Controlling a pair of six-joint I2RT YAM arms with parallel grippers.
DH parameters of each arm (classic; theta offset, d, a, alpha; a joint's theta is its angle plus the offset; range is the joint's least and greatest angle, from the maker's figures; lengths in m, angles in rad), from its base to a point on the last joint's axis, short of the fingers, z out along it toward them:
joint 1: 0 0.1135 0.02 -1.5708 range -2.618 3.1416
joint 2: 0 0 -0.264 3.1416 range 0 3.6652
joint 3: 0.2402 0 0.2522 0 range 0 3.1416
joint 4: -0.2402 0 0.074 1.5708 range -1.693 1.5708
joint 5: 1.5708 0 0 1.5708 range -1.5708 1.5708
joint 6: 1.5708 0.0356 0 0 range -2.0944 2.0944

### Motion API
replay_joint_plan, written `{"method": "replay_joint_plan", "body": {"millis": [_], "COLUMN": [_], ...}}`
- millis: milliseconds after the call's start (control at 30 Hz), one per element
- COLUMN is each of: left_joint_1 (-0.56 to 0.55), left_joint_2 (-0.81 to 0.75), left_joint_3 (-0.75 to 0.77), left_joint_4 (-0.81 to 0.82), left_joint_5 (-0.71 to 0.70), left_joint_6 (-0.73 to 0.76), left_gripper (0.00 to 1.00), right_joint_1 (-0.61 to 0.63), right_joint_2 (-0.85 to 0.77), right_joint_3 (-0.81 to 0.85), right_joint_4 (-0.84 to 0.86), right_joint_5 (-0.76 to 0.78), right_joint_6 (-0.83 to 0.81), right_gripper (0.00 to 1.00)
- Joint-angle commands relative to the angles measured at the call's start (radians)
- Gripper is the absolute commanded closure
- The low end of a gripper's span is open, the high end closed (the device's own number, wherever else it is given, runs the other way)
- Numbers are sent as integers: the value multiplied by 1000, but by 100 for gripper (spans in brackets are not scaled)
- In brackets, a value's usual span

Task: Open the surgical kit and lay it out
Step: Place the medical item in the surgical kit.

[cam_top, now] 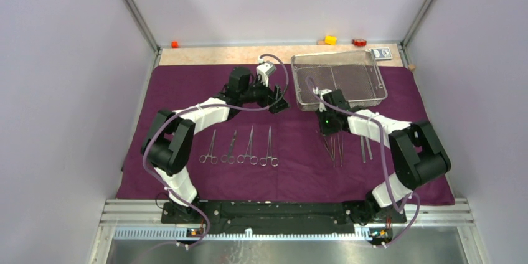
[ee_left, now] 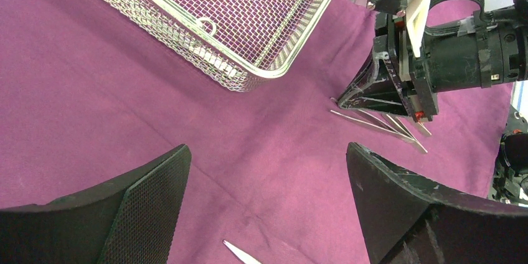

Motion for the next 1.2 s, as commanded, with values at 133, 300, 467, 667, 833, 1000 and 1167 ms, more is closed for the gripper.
{"method": "replay_joint_plan", "body": {"millis": [133, 300, 467, 667, 833, 1000, 1167], "left_joint_1": [-2, -3, -3, -4, -4, -4, -4], "left_joint_2": [-46, -39, -27, 0, 23, 32, 32], "left_joint_3": [12, 12, 13, 30, 41, 47, 47], "left_joint_4": [28, 29, 31, 24, 16, 12, 9], "left_joint_5": [15, 14, 17, 16, 16, 15, 15], "left_joint_6": [-4, -5, -4, -4, -7, -6, -4], "left_gripper": [1, 1, 1, 1, 1, 1, 1], "right_joint_1": [14, 15, 14, 14, 14, 10, 0], "right_joint_2": [-79, -91, -114, -133, -115, -103, -92], "right_joint_3": [-20, -30, -63, -71, -65, -71, -74], "right_joint_4": [11, 6, 17, 3, -4, -11, -9], "right_joint_5": [46, 54, 52, 31, 23, 24, 23], "right_joint_6": [27, 67, 120, 179, 219, 249, 261], "right_gripper": [100, 100, 100, 100, 100, 100, 100]}}
